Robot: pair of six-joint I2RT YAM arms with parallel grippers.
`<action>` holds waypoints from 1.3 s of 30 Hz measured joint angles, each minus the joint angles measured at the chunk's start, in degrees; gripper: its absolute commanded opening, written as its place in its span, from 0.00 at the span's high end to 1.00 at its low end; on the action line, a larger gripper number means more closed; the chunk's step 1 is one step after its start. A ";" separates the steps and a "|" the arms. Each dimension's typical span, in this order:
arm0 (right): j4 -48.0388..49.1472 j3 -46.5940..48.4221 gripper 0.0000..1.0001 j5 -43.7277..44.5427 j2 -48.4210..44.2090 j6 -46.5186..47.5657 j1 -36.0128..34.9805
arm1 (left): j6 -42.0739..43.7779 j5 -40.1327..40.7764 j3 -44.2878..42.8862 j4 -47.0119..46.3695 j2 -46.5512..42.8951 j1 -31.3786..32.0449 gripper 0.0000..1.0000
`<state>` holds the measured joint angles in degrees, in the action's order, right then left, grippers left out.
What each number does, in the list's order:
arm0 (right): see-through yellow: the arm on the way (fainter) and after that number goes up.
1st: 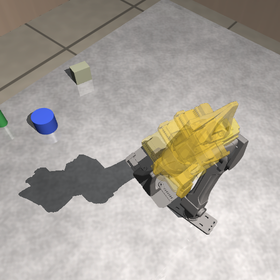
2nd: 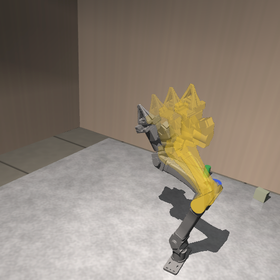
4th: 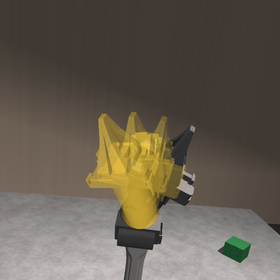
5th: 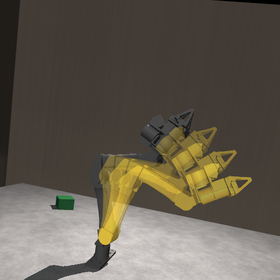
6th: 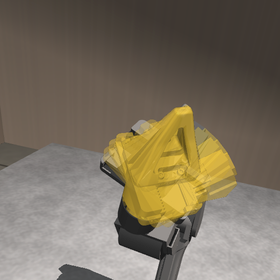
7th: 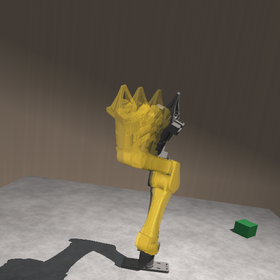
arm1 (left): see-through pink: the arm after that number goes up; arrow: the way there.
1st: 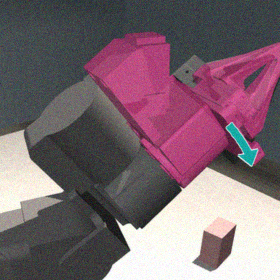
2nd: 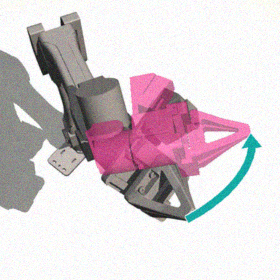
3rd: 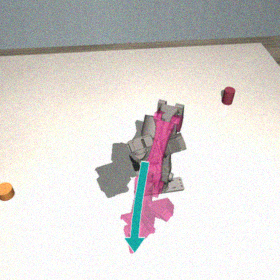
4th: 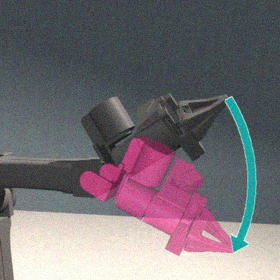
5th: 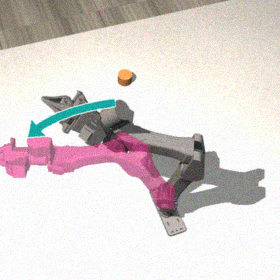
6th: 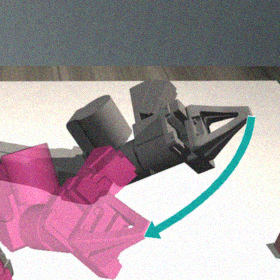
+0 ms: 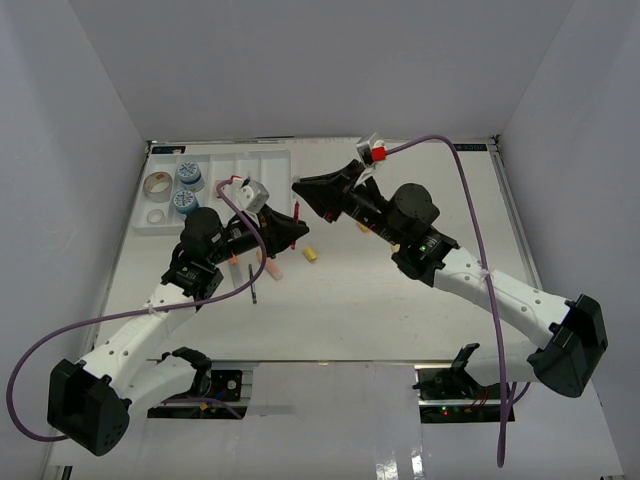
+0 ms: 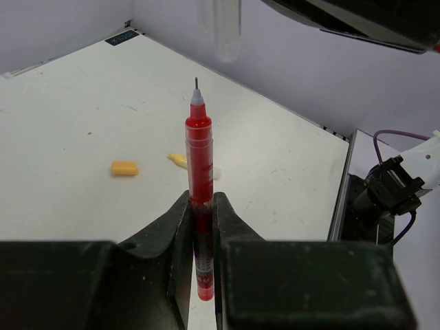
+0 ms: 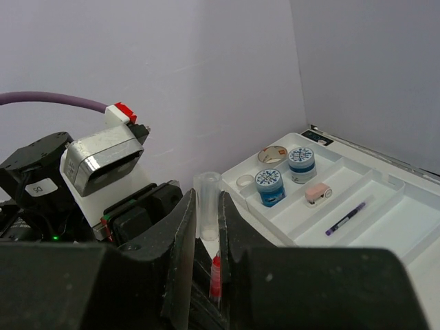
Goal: Sort the stationery into containers
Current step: Close the pen cap on the pen.
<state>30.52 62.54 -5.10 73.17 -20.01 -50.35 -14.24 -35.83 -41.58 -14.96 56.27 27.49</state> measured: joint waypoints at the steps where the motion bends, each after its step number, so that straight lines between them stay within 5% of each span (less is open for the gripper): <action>1: 0.13 0.04 0.92 -0.13 0.24 0.11 -0.22 | -0.02 -0.13 0.00 0.00 0.15 0.00 1.00; 39: -0.90 0.37 0.92 2.29 0.68 5.51 -1.92 | -0.26 -0.61 0.00 0.11 0.31 0.00 1.00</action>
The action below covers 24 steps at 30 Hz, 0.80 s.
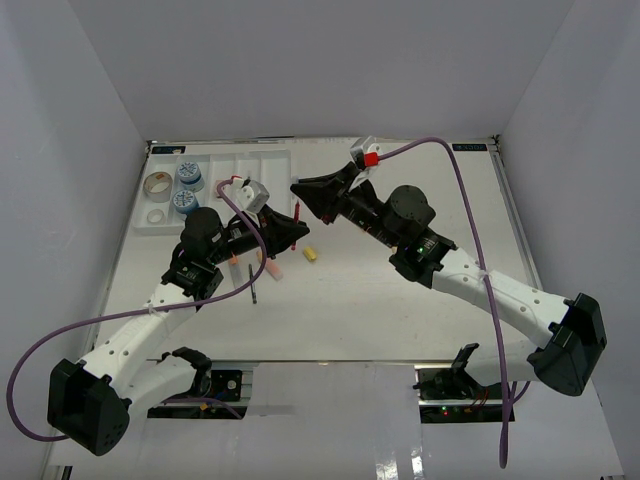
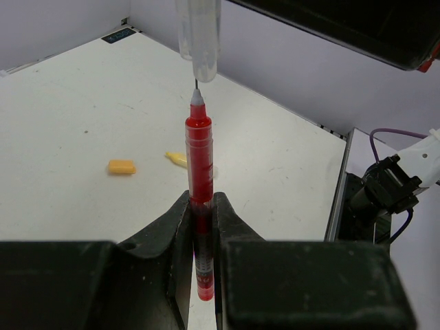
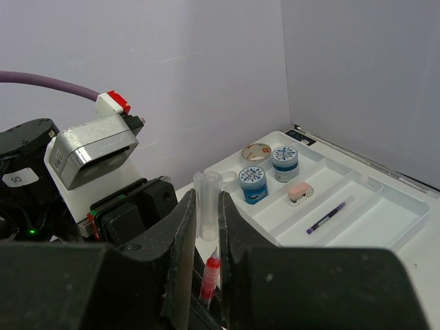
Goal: Sort the stationery into containers
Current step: Close the pen cap on the pen.
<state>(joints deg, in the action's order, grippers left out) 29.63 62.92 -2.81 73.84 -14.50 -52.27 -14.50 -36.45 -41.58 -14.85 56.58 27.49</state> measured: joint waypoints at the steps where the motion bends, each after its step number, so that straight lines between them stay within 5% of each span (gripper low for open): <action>1: 0.00 0.00 0.92 0.00 0.00 0.00 0.00 | 0.00 0.02 0.00 -0.02 0.00 0.00 1.00; 24: -0.33 -0.90 0.92 0.81 -0.04 0.11 -0.37 | -0.61 0.94 1.16 -0.79 -0.98 0.00 1.00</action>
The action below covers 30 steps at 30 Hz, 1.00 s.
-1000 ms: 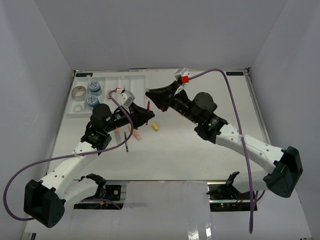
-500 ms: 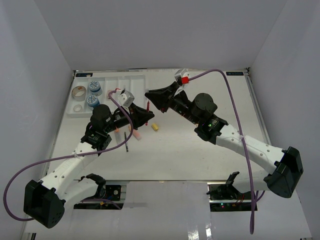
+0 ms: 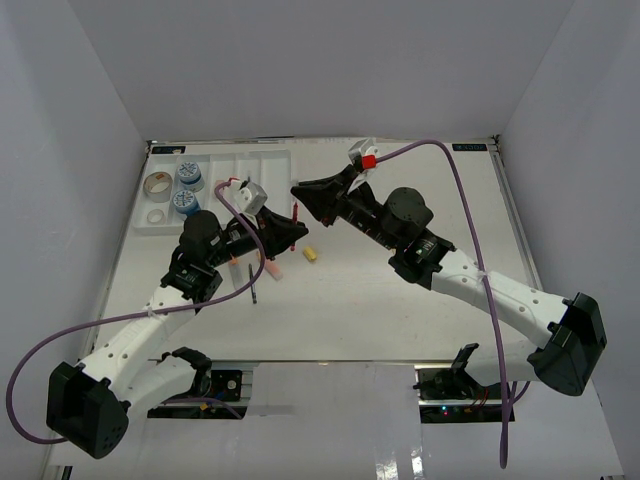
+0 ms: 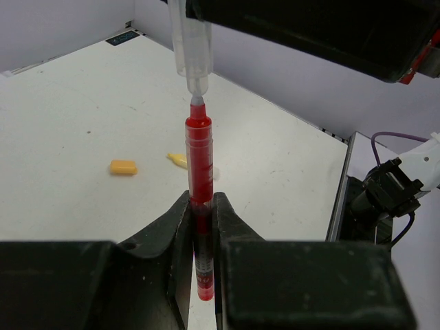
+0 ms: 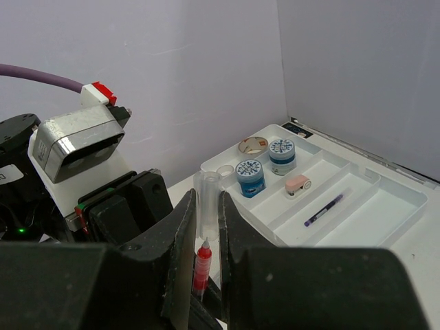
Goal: Sort the stationery into containers
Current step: Close the pen cap on the pen.
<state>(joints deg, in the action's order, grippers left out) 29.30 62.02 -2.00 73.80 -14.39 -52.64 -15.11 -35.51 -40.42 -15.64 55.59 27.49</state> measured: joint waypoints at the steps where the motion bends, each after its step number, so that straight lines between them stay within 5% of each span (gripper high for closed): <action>1: -0.02 0.00 0.92 0.15 0.00 0.00 0.00 | 0.02 -0.02 0.09 -0.11 -0.09 0.00 1.00; 30: -0.02 -1.55 0.91 -0.39 0.00 -0.48 -0.79 | -0.20 0.81 1.49 -1.29 -1.38 0.00 1.00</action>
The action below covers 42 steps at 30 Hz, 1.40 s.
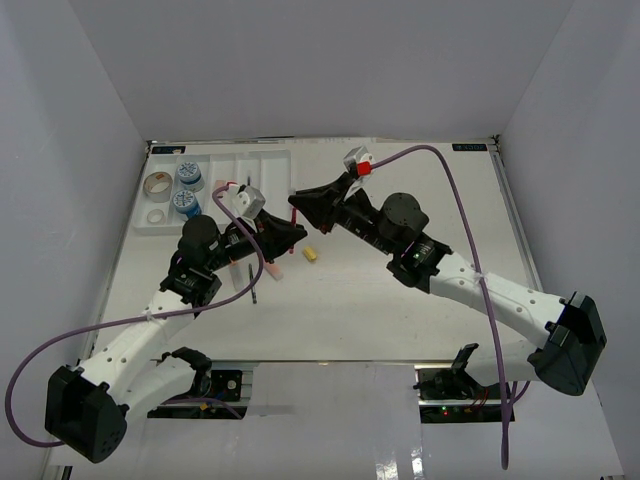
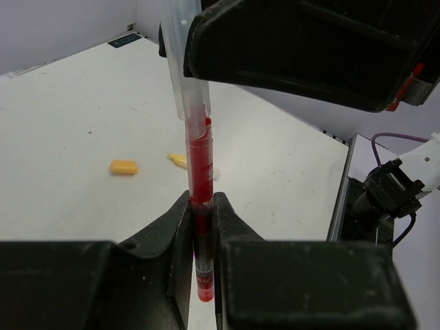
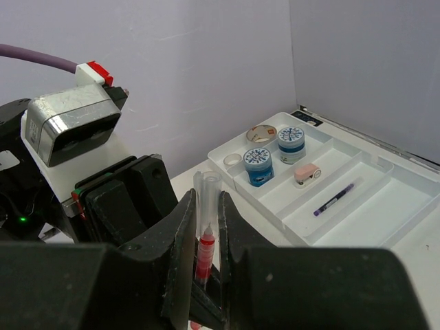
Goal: Sort the stationery into containers
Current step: Close the pen cap on the pen.
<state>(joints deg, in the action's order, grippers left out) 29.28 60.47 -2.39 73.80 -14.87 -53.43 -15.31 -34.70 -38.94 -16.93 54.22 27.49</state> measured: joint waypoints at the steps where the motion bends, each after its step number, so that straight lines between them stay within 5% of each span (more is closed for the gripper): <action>1: 0.42 -0.39 0.91 0.02 0.00 -0.04 -0.02 | -0.09 0.17 0.24 0.07 -0.15 0.00 1.00; 20: 5.14 -4.13 0.84 0.74 -0.72 -1.27 -0.87 | -0.90 1.51 2.49 -2.08 -2.01 0.07 1.00; 42: 2.12 -5.20 0.38 0.66 -2.10 -0.94 -1.07 | -0.83 2.38 2.95 -4.35 -2.43 0.04 1.00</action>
<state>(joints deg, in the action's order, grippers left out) 31.40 55.27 -1.74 71.70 -15.81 -54.50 -16.14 -32.32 -35.99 -21.28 51.79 27.53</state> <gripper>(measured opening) 0.563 0.229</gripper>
